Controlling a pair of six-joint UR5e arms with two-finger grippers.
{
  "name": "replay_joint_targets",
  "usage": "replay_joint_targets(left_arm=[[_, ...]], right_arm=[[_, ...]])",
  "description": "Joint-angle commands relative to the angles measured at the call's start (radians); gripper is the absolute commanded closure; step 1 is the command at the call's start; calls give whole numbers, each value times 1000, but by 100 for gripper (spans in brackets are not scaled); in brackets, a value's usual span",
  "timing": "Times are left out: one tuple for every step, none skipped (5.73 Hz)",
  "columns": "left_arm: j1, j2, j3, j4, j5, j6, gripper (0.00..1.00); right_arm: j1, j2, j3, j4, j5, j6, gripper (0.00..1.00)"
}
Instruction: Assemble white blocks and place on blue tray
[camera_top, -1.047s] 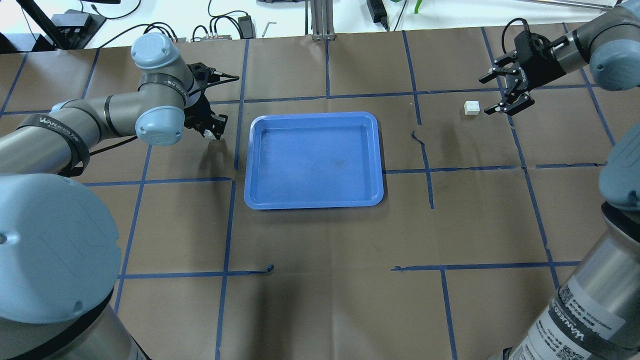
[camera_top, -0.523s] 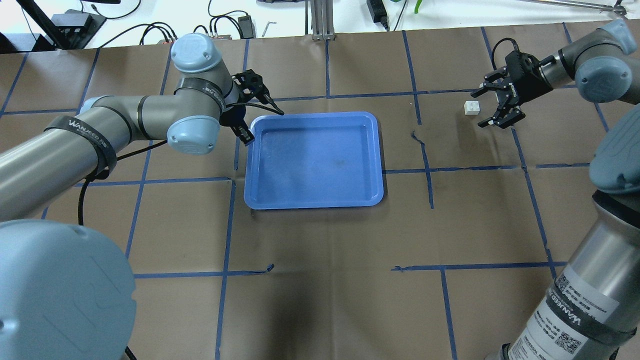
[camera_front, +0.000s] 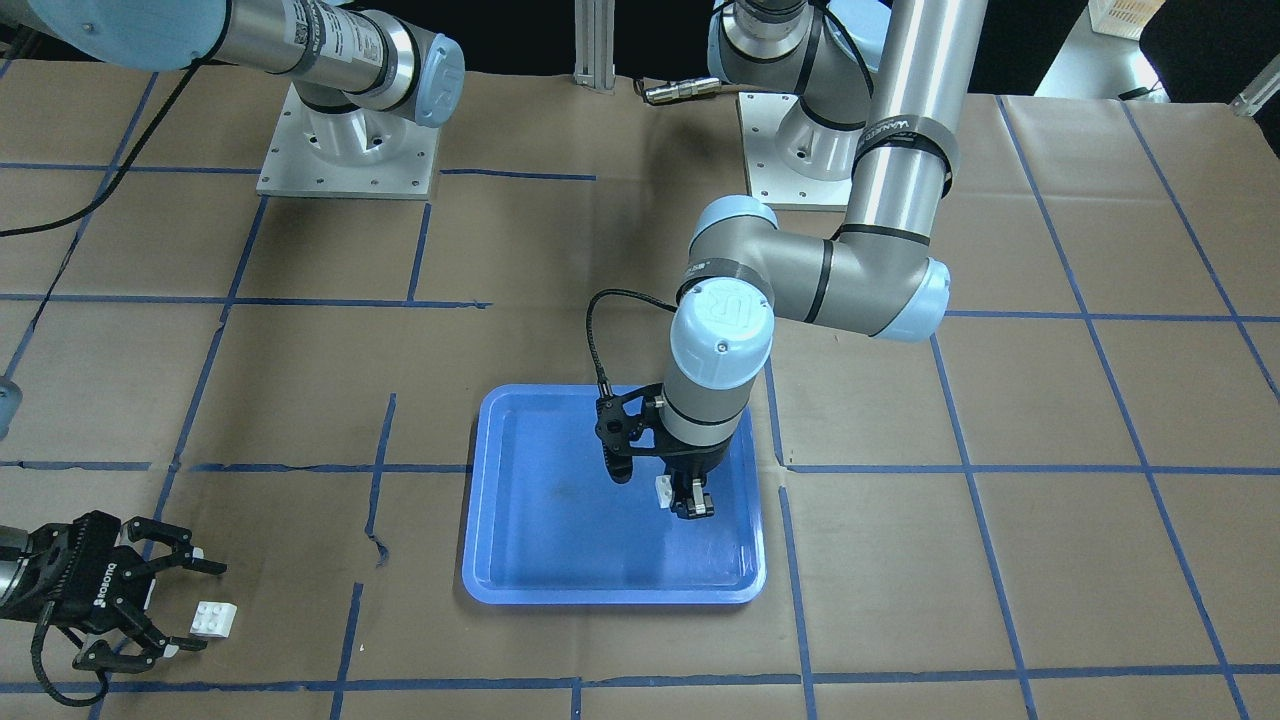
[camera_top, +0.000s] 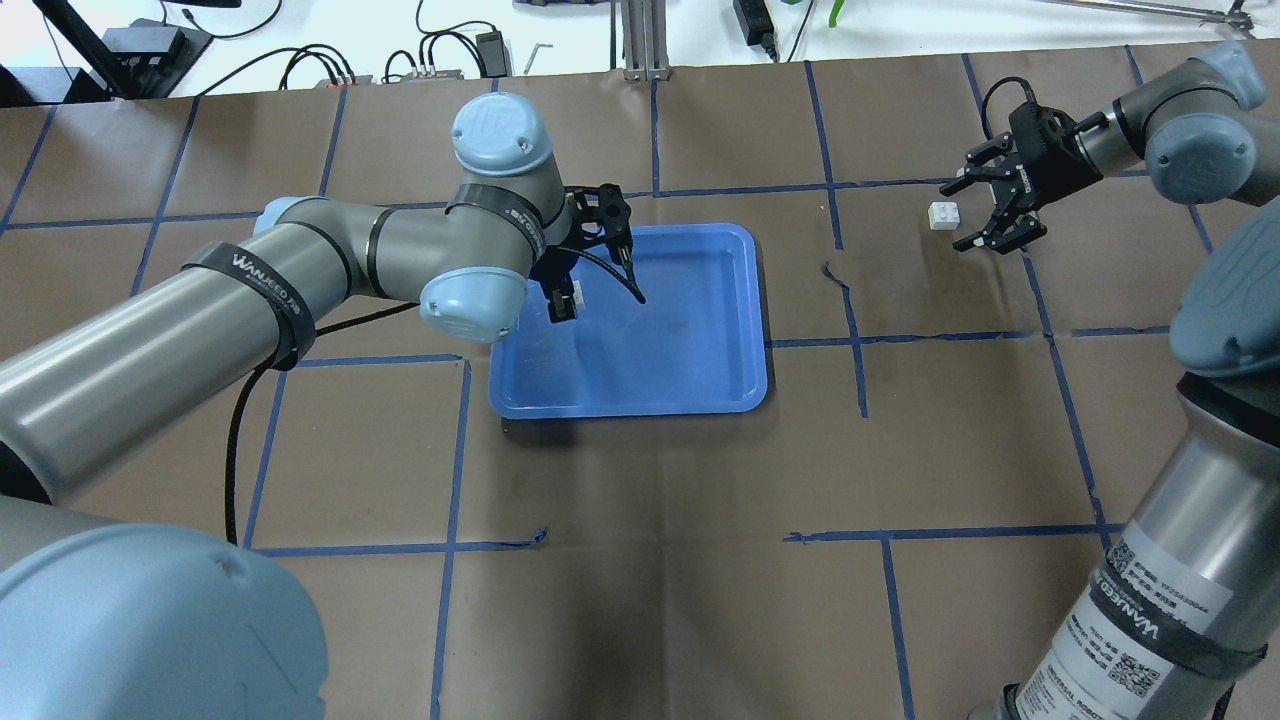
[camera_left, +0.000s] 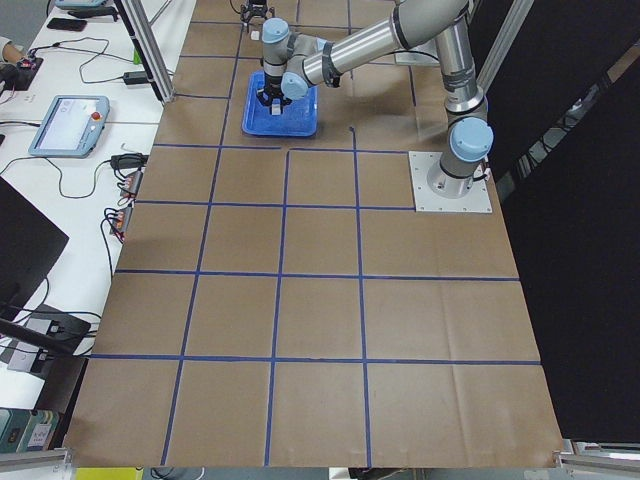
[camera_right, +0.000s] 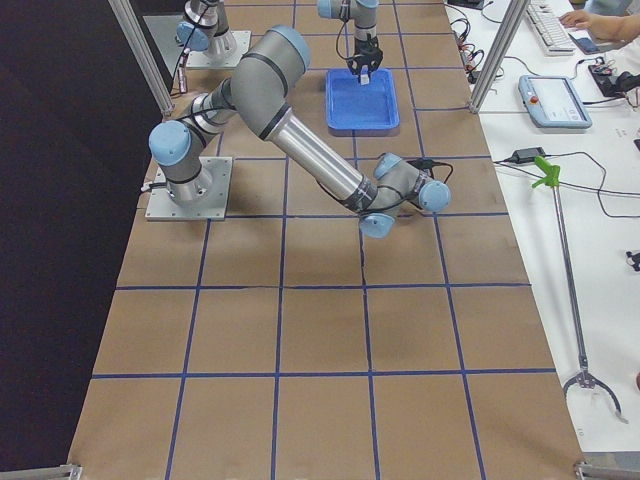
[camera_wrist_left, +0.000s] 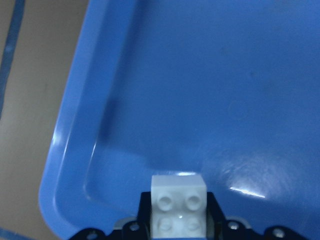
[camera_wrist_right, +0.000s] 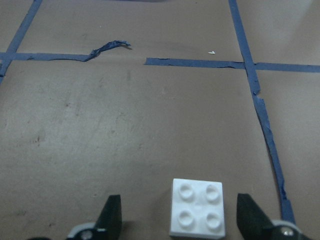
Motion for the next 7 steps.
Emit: replay_joint_targets(left_arm=[[-21,-24,2,10,-35,53,82],[-26,-30,-5,8,-35,53,76],[-27,-27,-10,10,-33,48,25],[-27,-17,-11,11,-35,42,1],[-26,11,-4,-4,-29,44,1],[-21,54,14,-53,-29,44,1],[-12,159,50,-231,-29,42,1]], right_arm=[[0,-1,-3,0,-1,-24,60],[0,-7,-3,0,-1,-30,70],[0,-18,-4,7,-1,-29,74],[0,-80,3,22,-10,-26,74],[1,-143,23,45,-12,-27,74],[5,-214,84,91,-5,-29,74],[15,-305,192,89,-1,-23,74]])
